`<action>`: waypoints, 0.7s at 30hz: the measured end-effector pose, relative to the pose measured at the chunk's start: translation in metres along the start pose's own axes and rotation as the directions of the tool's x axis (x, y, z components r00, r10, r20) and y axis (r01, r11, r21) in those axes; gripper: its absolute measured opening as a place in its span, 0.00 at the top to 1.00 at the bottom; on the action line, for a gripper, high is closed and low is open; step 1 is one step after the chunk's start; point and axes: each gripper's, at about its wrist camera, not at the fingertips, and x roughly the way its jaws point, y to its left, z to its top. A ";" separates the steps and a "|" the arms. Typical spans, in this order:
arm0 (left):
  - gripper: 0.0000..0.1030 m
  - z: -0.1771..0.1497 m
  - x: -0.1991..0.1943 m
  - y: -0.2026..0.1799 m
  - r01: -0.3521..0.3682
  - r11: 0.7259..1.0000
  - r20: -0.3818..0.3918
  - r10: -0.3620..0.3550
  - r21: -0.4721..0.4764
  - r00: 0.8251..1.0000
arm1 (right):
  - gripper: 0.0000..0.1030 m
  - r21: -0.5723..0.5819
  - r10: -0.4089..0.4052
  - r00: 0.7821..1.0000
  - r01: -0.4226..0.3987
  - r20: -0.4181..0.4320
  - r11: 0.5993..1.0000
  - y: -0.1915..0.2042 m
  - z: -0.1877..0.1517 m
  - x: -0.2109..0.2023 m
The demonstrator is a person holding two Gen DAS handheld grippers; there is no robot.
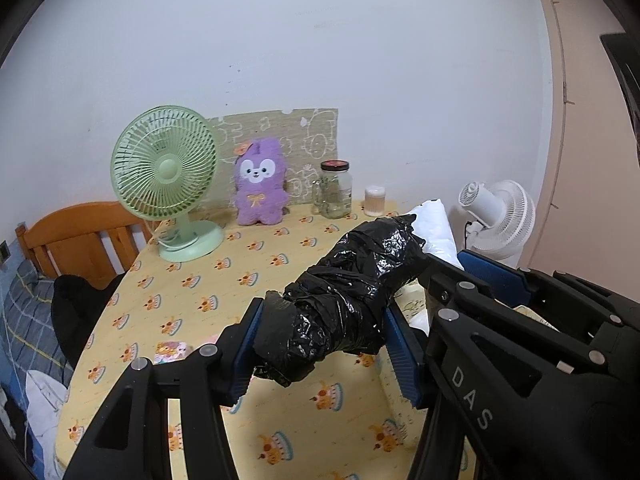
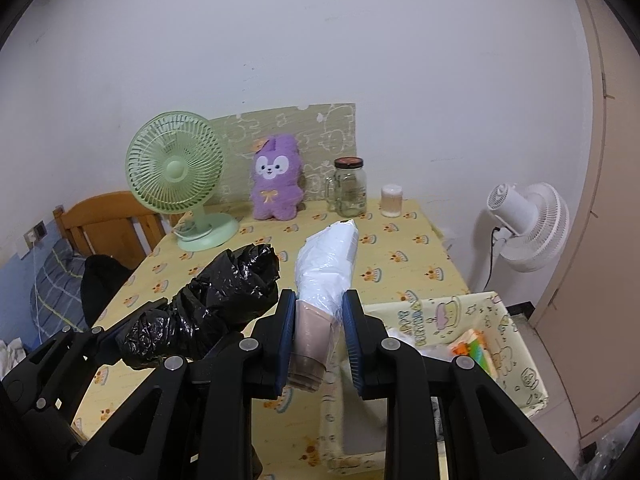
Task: Organize soft objects
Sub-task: 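Carry the beige item and black bundle with both grippers over the gift box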
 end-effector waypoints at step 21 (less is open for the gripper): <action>0.42 0.001 0.023 -0.056 0.082 0.996 0.003 -0.083 0.035 0.997 | 0.74 0.030 -0.074 0.997 0.074 0.014 0.997 -0.063 -0.007 0.001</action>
